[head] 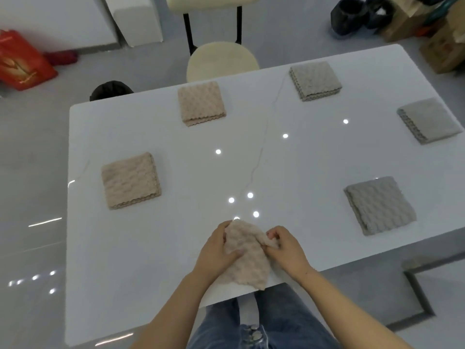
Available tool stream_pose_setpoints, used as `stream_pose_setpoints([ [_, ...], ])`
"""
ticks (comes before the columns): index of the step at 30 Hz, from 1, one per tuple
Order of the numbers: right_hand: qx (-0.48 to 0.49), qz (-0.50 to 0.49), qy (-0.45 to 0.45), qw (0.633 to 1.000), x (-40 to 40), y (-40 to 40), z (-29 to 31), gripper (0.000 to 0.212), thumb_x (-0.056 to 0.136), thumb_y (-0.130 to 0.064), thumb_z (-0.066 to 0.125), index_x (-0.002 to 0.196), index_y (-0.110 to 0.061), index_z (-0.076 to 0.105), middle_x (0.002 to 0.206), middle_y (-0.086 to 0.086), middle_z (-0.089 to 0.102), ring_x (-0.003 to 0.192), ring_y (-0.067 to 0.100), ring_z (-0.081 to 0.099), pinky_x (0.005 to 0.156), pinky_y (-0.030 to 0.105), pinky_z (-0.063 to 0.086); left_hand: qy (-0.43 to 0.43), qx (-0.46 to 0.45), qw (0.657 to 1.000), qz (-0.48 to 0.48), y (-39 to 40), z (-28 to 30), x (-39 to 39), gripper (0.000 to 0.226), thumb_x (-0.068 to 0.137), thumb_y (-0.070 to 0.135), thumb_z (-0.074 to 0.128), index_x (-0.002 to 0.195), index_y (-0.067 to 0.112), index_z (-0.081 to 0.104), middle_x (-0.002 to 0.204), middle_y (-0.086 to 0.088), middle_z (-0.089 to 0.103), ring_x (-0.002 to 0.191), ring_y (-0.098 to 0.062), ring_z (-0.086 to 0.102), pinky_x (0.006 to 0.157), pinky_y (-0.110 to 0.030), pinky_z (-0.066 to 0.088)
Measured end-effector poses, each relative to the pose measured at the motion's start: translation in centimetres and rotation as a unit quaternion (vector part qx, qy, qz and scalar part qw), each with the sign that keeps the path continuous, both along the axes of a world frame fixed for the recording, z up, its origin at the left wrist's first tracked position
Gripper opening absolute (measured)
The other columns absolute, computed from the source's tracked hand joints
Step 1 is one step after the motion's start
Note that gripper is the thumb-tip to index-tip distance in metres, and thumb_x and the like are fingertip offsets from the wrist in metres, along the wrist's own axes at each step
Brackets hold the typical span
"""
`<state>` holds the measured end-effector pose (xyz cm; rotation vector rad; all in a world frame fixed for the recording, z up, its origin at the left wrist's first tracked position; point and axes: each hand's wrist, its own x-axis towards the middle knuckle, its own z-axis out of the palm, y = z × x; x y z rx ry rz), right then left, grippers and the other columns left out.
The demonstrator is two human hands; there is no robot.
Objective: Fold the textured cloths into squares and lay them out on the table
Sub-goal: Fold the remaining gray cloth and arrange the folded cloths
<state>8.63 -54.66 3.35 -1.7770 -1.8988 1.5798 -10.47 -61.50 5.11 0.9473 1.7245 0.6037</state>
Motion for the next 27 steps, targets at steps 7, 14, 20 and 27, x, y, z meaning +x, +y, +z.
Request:
stream_pose_setpoints([
  [7,0.012,0.114,0.064,0.991,0.0,3.5,3.1,0.015,0.074,-0.035,0.062,0.084,-0.032,0.051,0.081,-0.006,0.060,0.070,0.007,0.050,0.067,0.024,0.041,0.103,0.097,0.985,-0.099,-1.8,2.2,-2.3,0.053,0.092,0.036,0.056,0.135,0.052,0.030,0.109,0.017,0.050,0.094,0.005,0.051,0.079,-0.004,0.039],
  [14,-0.100,0.035,0.166,0.981,-0.9,4.3,4.1,0.018,0.082,-0.014,0.072,0.098,-0.014,0.063,0.093,0.001,0.071,0.087,0.015,0.065,0.082,0.026,0.051,0.169,0.078,0.974,-0.132,-1.7,2.2,-4.4,0.016,0.091,0.040,0.057,0.104,0.033,0.058,0.097,0.021,0.059,0.085,0.005,0.053,0.072,-0.008,0.036],
  [20,-0.111,-0.008,0.160,0.981,-2.2,5.4,4.5,0.015,0.086,-0.017,0.069,0.100,-0.017,0.067,0.098,0.008,0.070,0.088,0.013,0.065,0.075,0.013,0.050,0.178,0.086,0.970,-0.142,-2.8,1.8,-3.7,0.025,0.084,0.049,0.063,0.088,0.025,0.061,0.098,0.018,0.053,0.087,0.002,0.049,0.074,-0.010,0.038],
  [27,-0.027,0.090,0.097,0.991,-5.6,7.0,3.4,0.012,0.082,-0.021,0.072,0.094,-0.019,0.068,0.082,-0.002,0.063,0.071,0.008,0.052,0.073,0.020,0.046,-0.036,-0.040,0.991,0.121,-3.7,0.7,-1.0,0.032,0.071,0.031,0.082,0.059,0.018,0.054,0.066,0.003,0.060,0.059,-0.005,0.050,0.058,-0.011,0.037],
])
